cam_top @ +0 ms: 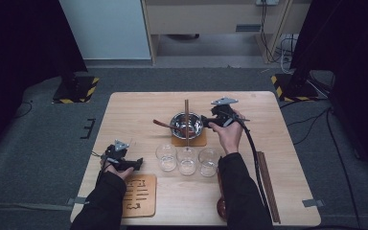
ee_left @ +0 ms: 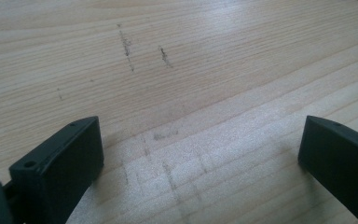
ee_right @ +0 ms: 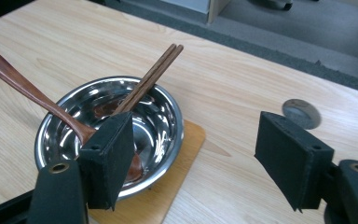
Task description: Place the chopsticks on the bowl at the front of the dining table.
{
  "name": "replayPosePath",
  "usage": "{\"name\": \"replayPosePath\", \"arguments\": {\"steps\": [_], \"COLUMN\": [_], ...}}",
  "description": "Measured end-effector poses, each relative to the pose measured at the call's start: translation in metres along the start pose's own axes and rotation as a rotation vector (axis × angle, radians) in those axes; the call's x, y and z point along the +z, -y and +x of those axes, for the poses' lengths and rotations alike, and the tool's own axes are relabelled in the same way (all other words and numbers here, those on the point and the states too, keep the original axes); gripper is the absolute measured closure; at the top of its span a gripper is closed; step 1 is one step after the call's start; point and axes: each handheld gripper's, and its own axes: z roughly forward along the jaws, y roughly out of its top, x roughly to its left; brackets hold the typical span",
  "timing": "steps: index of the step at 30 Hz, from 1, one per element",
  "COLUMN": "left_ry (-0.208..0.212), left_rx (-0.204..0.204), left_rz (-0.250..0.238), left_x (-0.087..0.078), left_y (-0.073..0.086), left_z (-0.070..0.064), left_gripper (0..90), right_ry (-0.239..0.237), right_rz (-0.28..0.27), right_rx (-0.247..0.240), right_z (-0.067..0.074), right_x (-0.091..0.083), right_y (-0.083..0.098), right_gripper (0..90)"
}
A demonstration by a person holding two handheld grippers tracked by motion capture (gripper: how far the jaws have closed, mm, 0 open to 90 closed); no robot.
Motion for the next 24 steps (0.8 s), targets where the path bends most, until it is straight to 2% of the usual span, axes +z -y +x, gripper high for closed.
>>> {"name": "replayPosePath", "arguments": {"steps": [3,5,7,12,24], "left_ry": [0.000,0.000,0.000,0.000,-0.001], "left_rx": [0.000,0.000,0.000,0.000,0.001], "left_rz": [0.000,0.000,0.000,0.000,-0.001], "left_x": [0.000,0.000,0.000,0.000,0.000], "left_y": [0.000,0.000,0.000,0.000,0.000], "left_z": [0.000,0.000,0.000,0.000,0.000], "left_gripper": [0.0,0.0,0.0,0.0,0.0], "right_ry": [0.006,0.000,0.003,0.010,-0.003], "right_rz": [-0.008,-0.027,-0.026,-0.013,0.011], "right_rx": [-0.001,0.021,0.022,0.030,0.050], "right_z": [-0.003,-0.009,-0.011,-0.020,-0.026], "right_x": [-0.007,-0.017,-0.020,-0.031,-0.048], "right_y": [0.000,0.004,0.006,0.017,0.042], "right_gripper": [28.0,27.7,27.7,27.4,26.3]}}
